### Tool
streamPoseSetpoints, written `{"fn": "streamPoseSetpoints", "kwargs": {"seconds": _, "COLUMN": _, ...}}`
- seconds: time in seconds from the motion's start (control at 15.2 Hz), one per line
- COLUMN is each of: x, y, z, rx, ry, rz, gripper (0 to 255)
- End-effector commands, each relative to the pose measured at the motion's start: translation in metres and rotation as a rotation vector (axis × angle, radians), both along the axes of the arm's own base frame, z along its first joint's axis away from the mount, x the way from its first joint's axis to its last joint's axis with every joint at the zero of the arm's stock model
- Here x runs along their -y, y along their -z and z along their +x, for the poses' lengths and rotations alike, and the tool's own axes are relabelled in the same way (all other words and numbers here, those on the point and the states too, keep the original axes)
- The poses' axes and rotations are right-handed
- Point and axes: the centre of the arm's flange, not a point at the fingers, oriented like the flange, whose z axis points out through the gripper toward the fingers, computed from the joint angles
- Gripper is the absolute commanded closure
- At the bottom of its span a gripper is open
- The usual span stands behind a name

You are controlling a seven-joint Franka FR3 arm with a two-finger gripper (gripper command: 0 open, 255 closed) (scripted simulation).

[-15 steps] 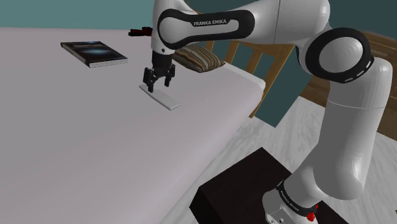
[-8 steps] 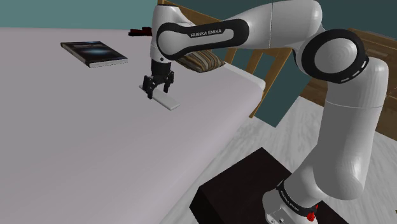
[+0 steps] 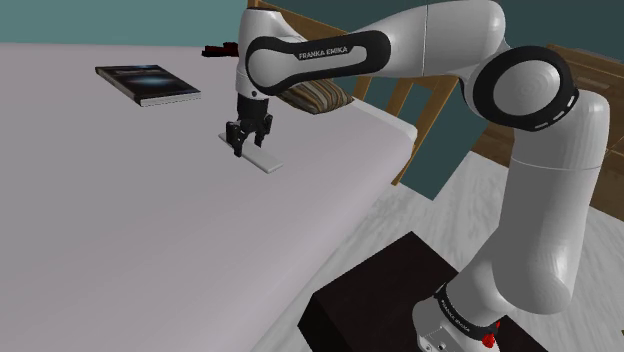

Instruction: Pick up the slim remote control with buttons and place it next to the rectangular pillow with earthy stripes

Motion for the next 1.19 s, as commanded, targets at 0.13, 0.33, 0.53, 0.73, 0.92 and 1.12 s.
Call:
{"fn": "streamPoseSetpoints", "kwargs": {"seconds": 0.13, "x": 0.000, "y": 0.000, "z": 0.000, "rx": 0.000, "ry": 0.000, "rz": 0.000, "gripper": 255}}
{"fn": "streamPoseSetpoints", "kwargs": {"seconds": 0.33, "x": 0.000, "y": 0.000, "z": 0.000, "rx": 0.000, "ry": 0.000, "rz": 0.000, "gripper": 255}}
{"fn": "streamPoseSetpoints", "kwargs": {"seconds": 0.53, "x": 0.000, "y": -0.005, "z": 0.000, "rx": 0.000, "ry": 0.000, "rz": 0.000, "gripper": 255}}
{"fn": "streamPoseSetpoints", "kwargs": {"seconds": 0.73, "x": 0.000, "y": -0.021, "z": 0.000, "rx": 0.000, "ry": 0.000, "rz": 0.000, "gripper": 255}}
{"fn": "streamPoseSetpoints", "kwargs": {"seconds": 0.92, "x": 0.000, "y": -0.037, "z": 0.000, "rx": 0.000, "ry": 0.000, "rz": 0.000, "gripper": 255}}
{"fn": "streamPoseSetpoints", "kwargs": {"seconds": 1.12, "x": 0.000, "y": -0.053, "z": 0.000, "rx": 0.000, "ry": 0.000, "rz": 0.000, "gripper": 255}}
